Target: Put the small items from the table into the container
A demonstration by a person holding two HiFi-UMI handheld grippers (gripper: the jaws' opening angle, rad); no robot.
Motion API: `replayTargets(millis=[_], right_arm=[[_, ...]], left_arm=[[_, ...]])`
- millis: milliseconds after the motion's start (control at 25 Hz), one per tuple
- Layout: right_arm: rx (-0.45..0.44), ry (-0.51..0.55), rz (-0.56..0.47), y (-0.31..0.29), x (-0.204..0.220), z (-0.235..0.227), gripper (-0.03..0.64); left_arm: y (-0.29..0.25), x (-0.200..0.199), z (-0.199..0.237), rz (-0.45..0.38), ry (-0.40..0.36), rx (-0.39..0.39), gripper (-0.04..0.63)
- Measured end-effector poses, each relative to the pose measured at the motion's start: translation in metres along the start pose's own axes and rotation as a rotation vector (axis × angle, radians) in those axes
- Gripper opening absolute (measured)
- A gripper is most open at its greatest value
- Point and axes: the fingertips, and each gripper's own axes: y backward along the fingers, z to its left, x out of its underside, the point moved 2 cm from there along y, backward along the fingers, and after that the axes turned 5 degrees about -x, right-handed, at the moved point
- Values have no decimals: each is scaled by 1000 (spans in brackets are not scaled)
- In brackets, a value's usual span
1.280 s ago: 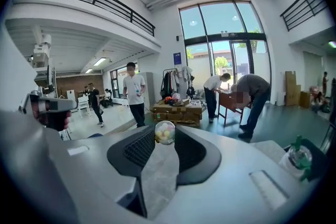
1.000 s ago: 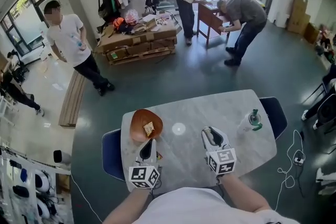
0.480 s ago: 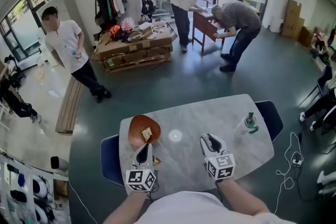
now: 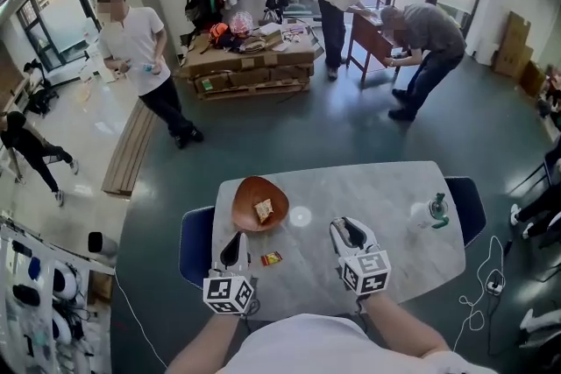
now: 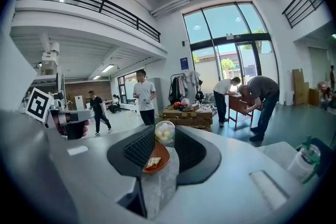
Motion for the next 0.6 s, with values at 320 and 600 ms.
replayTargets(millis=[320, 600], right_arm=[[-162, 34, 29, -61, -11, 67, 144], [-236, 63, 141, -124, 31, 109, 144]], left_arm=[[39, -3, 74, -4, 33, -166, 5], [82, 20, 142, 34, 88, -314, 5]])
